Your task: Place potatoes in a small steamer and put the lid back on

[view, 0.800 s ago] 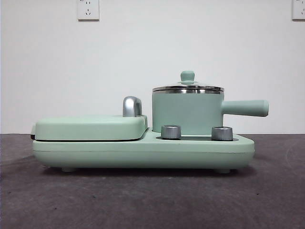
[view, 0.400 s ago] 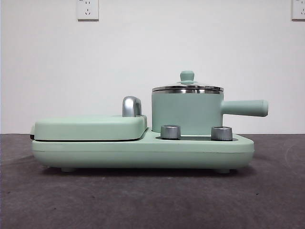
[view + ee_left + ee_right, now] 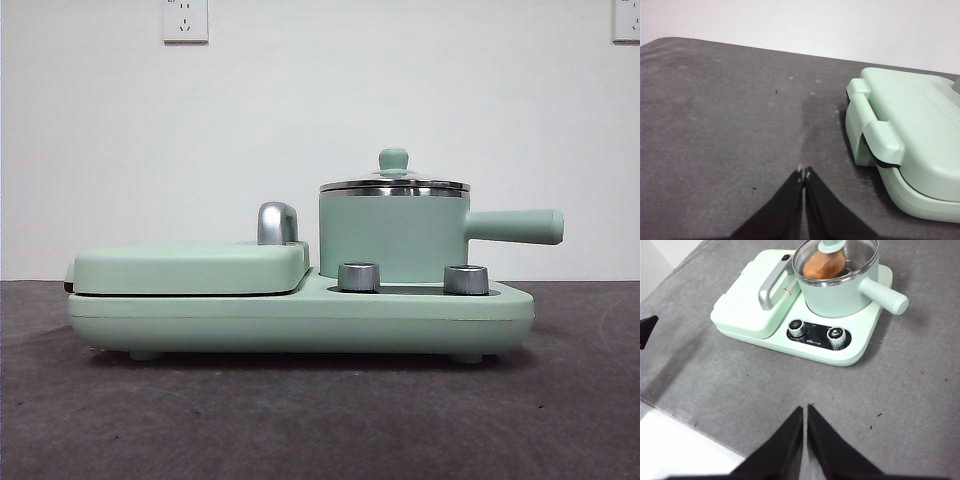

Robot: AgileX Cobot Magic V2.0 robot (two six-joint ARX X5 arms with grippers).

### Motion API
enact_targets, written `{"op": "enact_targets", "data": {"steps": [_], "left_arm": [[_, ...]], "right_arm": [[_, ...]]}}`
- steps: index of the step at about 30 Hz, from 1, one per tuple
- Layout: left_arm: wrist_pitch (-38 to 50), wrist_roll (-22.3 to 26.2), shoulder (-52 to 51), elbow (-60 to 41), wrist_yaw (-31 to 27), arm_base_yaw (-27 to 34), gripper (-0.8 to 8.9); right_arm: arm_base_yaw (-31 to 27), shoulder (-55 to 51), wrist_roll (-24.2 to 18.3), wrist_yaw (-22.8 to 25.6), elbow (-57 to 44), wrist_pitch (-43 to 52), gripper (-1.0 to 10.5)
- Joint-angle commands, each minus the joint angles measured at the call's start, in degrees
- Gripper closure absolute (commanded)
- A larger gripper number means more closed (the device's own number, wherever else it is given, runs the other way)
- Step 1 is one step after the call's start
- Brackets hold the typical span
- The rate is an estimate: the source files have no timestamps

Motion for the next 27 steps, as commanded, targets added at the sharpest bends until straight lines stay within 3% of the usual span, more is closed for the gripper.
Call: {"op": "enact_targets", "data": {"steps": [1, 18, 22, 27], "left_arm": [[0.59, -0.31, -0.04, -1.14, -0.13, 0.07, 8.06], [0.61, -0.31, -0.04, -1.14, -0.13, 0.07, 8.06], [0.63, -0.31, -0.02, -1.14, -0.13, 0.04, 8.06], [0.63, -0.28, -0.02, -1.14, -0.13, 0.04, 8.06]], "right_arm": [[0.24, 0.15, 0.59, -0.02, 0.39, 0.57, 9.4], [-0.44, 0.04, 0.59, 0.68, -0.04, 1.09, 9.4], [-6.49, -0.07, 0.28, -0.24, -2.82, 4.07, 9.4], [-15.41, -4.74, 0.2, 0.76, -15.47, 20.41, 9.4]]}}
